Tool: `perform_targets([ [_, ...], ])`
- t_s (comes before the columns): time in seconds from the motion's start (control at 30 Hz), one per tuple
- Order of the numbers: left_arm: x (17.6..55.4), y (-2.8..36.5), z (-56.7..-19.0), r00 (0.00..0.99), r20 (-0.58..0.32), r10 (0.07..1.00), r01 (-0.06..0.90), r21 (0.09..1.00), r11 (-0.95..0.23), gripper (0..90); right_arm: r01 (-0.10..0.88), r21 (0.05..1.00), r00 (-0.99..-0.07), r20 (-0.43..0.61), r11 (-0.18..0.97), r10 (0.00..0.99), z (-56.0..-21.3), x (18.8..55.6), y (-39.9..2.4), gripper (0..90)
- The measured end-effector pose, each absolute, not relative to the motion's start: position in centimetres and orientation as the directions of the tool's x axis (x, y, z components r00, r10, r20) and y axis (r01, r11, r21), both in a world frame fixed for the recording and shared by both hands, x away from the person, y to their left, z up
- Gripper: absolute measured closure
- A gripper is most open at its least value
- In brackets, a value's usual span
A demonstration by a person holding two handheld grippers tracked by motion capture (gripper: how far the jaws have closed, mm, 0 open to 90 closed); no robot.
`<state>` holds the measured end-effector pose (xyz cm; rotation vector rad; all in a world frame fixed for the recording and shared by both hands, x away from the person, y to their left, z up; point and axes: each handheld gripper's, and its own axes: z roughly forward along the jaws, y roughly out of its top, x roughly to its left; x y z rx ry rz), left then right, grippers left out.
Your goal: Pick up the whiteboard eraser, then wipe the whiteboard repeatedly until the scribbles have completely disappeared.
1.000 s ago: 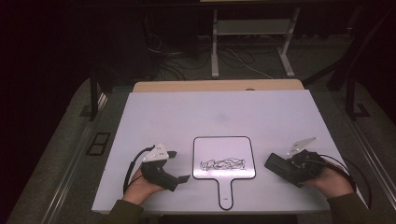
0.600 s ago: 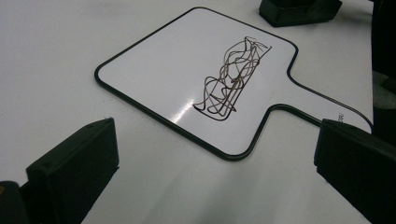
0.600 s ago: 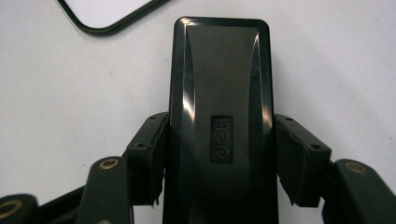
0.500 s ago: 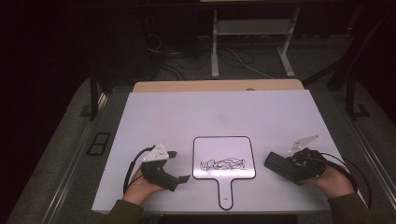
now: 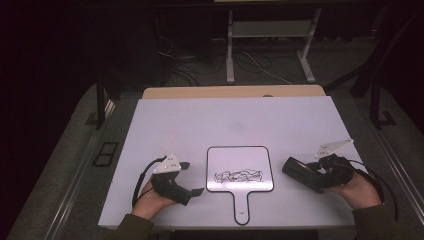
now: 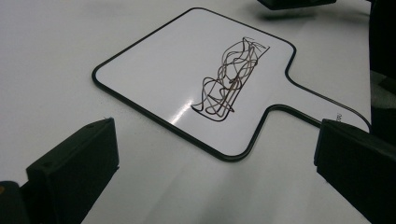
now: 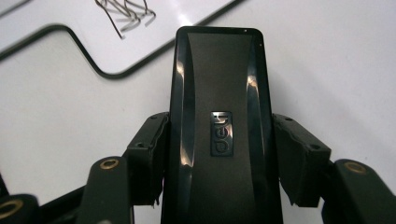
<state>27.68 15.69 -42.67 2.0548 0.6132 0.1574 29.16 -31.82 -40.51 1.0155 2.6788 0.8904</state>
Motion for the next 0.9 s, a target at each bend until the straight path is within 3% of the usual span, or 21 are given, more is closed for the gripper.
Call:
perform_targets([
  [0.9, 27.8, 15.6, -42.7, 0.867, -0.129, 0.481, 0.355, 0.837, -0.417, 0.0, 0.472, 0.648, -0.829, 0.095, 0.598, 0.551, -38.7, 32.6, -26.4, 39.1],
])
